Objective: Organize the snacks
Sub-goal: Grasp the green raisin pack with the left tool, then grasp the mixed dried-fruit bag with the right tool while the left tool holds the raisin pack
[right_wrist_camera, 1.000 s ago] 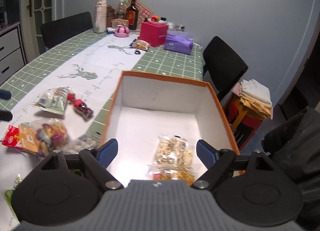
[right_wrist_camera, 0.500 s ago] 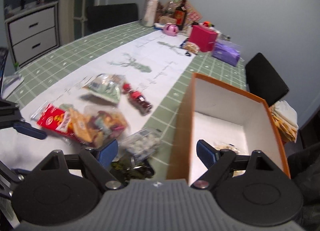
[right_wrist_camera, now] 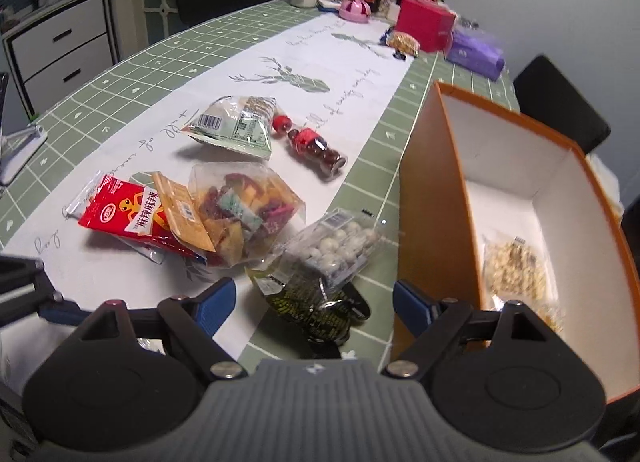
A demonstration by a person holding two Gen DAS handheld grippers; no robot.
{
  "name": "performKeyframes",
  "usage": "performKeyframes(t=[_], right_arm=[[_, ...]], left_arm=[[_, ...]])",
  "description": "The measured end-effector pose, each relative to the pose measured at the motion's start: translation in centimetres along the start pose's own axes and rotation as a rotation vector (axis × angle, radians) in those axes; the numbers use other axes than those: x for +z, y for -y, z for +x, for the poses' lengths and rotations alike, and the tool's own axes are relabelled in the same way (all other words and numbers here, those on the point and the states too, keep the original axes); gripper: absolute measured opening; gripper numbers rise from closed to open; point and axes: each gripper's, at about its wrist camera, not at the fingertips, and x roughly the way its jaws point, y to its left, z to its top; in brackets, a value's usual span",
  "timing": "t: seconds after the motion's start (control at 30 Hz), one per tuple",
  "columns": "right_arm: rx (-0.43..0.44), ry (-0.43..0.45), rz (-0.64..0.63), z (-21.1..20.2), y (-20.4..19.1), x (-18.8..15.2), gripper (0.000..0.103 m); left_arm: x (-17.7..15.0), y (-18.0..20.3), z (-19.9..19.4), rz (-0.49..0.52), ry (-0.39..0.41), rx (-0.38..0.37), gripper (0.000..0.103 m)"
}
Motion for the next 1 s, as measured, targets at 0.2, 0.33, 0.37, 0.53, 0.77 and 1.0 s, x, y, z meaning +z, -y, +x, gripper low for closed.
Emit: performKeyframes(t=[0.2, 0.33, 0.37, 0.53, 0.77, 1.0], right_arm=[[0.022, 0.015, 0.113, 0.4, 0.1, 1.3, 0.084], [0.048, 0.025, 0.161, 0.8, -0.3, 2.6, 0.084], [0.053, 0.026, 0.174, 0.9, -0.4, 2.9, 0.085], [0.084, 0.005, 0.288, 1.9, -0.7, 4.3, 0.088], [0.126, -0.092, 0.482, 4.5, -0.5, 5.2, 0.089], [0.101, -0.105, 0.544, 6.0, -1.0, 6.3, 0.089]], left_arm=[[-0.8, 1.0, 1.1, 0.054, -0.010, 0.029, 0.082], [-0.4, 1.3, 1.3, 0.077, 0.003, 0.028, 0.071], [-0.4, 1.2, 1.3, 0.077, -0.002, 0.020, 0.067], [-0.3, 0.6, 1.0, 0.057, -0.019, 0.027, 0.059], [-0.7, -0.7, 0.4, 0.022, -0.028, 0.046, 0.059], [-0.8, -2.3, 0.1, -0.013, -0.030, 0.078, 0.059]])
